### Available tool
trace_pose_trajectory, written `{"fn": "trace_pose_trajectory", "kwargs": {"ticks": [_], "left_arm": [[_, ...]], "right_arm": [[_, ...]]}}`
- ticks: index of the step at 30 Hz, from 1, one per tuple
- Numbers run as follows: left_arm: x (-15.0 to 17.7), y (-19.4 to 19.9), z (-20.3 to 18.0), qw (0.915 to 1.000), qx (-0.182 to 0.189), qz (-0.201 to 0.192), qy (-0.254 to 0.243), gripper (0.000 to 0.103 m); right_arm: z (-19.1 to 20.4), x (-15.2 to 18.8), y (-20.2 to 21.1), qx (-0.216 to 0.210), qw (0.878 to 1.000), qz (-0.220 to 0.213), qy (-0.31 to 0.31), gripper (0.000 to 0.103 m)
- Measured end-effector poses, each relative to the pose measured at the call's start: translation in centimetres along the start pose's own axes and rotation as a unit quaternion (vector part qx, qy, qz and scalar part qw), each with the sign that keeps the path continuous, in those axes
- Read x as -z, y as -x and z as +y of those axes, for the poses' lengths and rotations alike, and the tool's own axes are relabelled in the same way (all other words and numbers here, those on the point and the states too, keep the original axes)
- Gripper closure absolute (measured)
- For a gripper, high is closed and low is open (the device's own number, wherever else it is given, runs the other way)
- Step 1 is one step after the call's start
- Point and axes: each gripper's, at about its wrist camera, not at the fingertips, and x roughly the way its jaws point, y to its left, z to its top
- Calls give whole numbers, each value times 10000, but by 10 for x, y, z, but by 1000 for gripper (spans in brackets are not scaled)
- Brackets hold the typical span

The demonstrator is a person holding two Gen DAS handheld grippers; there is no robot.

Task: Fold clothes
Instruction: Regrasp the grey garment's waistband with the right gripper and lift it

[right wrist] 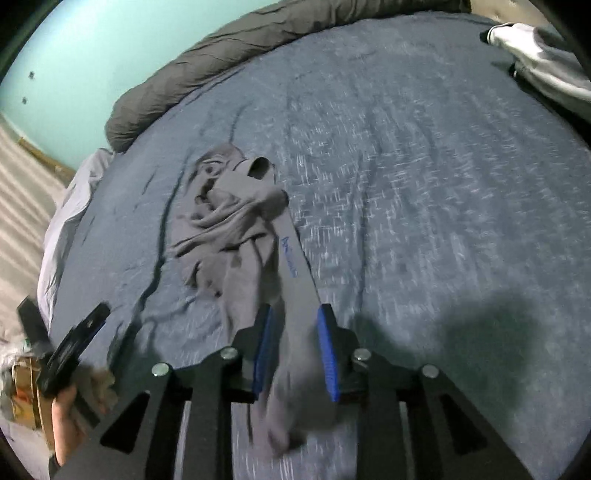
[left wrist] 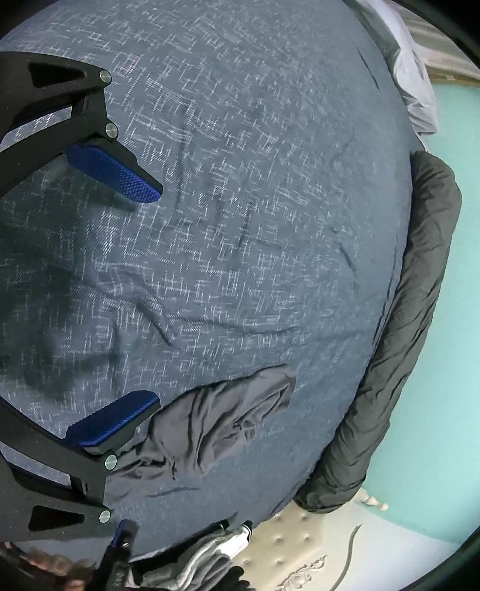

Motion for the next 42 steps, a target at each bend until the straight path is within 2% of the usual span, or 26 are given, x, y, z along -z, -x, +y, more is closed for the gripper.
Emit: {"fn": "trace_pose_trajectory", "kwargs": {"ticks": [5, 9, 13, 17, 24, 25, 27, 30, 37, 42], "left_arm": [[-2, -4, 6, 10000, -54, -48, -21, 0], [-4, -8, 9, 10000, -64, -57, -31, 0], [-6, -13, 11, 10000, -53, -47, -37, 0], [-7, -18, 13, 10000, -41, -37, -43, 0], [-6, -24, 15, 10000, -38, 0, -82, 0], [-5, -25, 15, 9999, -45, 7, -90, 0], [-3, -26, 16, 10000, -38, 3, -69, 0], [-3, -24, 20, 10000, -16, -27, -33, 0], [1, -23, 24, 10000, 18, -67, 24, 0], [6, -21, 29, 9999, 3, -115, 95, 0]], "right_arm": [[25, -36, -32, -17, 9996, -76, 284, 73], [44, -65, -49, -14, 9987, -174, 472, 65], [58, -93, -73, 58, 9980, -133, 609, 63], [75, -107, -96, 275, 9954, 10, 913, 62], [86, -108, -126, 536, 9915, 272, 1152, 63], [86, -108, -126, 542, 9914, 247, 1166, 64], [88, -108, -121, 575, 9901, 166, 1267, 91], [92, -105, -108, 580, 9879, 3, 1439, 99], [108, -112, -45, 542, 9803, -738, 1749, 99], [149, -118, -7, 88, 9692, -1115, 2194, 99]]}}
